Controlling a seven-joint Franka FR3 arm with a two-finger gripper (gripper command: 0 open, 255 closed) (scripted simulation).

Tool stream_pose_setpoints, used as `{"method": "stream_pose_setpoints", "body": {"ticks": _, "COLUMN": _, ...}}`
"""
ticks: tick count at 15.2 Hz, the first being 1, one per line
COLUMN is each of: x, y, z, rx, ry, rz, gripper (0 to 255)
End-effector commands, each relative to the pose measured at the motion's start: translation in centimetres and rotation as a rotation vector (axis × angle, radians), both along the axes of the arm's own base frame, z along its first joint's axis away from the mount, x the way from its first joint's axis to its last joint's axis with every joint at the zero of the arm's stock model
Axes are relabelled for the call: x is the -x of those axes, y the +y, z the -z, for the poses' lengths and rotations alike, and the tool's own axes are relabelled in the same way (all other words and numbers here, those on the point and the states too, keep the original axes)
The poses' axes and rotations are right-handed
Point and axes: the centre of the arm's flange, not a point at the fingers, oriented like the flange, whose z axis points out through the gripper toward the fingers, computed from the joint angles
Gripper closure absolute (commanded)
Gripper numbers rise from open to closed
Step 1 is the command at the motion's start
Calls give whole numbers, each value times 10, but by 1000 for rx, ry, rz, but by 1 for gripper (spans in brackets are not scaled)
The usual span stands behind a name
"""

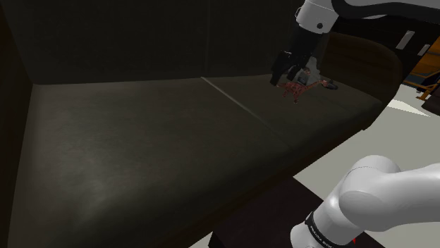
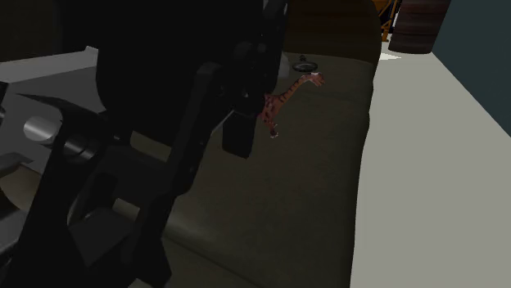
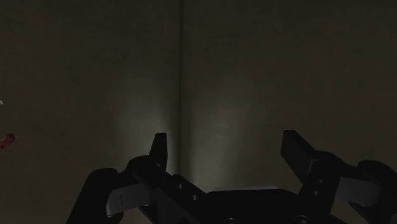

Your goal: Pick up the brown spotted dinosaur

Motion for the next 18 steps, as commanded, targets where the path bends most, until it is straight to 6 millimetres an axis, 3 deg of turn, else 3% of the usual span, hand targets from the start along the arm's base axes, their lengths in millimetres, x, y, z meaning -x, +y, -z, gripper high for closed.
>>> {"method": "stream_pose_setpoints", "body": {"ticks": 1, "x": 0, "y": 0, "z": 0, "rx": 0, "ry": 0, "rz": 0, "gripper": 0}}
{"method": "stream_pose_setpoints", "body": {"ticks": 18, "x": -52, "y": -233, "z": 17, "rx": -91, "ry": 97, "rz": 67, "gripper": 0}}
